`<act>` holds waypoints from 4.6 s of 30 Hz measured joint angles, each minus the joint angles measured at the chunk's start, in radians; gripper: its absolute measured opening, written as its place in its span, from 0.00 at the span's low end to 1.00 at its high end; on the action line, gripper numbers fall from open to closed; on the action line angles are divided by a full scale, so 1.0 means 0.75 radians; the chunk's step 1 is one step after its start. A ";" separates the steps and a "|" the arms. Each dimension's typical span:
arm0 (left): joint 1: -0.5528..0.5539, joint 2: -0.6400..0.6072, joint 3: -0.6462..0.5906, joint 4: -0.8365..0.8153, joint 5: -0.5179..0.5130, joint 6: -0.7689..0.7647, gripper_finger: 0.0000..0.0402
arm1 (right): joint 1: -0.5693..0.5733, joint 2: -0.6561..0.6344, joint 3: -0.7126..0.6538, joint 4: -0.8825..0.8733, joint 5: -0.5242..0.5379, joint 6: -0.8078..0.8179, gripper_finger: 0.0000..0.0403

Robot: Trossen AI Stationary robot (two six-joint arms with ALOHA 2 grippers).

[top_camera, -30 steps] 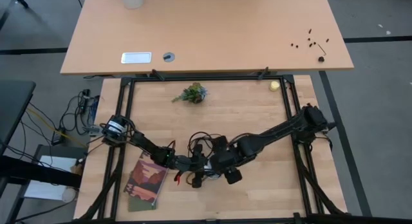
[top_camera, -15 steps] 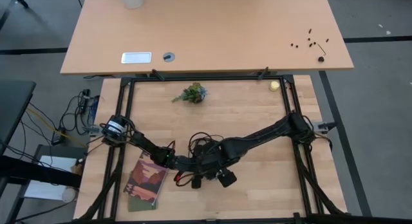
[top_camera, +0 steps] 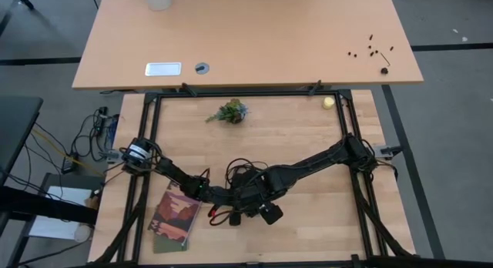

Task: Screw lightbulb
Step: Insert the white lightbulb into the lamp socket

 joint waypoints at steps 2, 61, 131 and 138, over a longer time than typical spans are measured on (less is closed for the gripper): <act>0.000 0.000 0.000 0.001 0.000 -0.001 0.47 | 0.000 0.000 0.000 0.002 0.002 0.000 0.86; 0.000 -0.004 0.003 0.080 -0.147 -0.135 0.47 | -0.032 -0.058 -0.011 -0.048 0.071 1.182 0.82; -0.006 -0.002 -0.001 0.008 -0.141 -0.167 0.47 | 0.392 -0.503 -1.975 2.892 0.938 0.621 0.76; -0.006 -0.001 -0.001 -0.005 -0.176 -0.164 0.47 | 0.211 -0.481 -1.867 2.810 0.682 0.465 0.76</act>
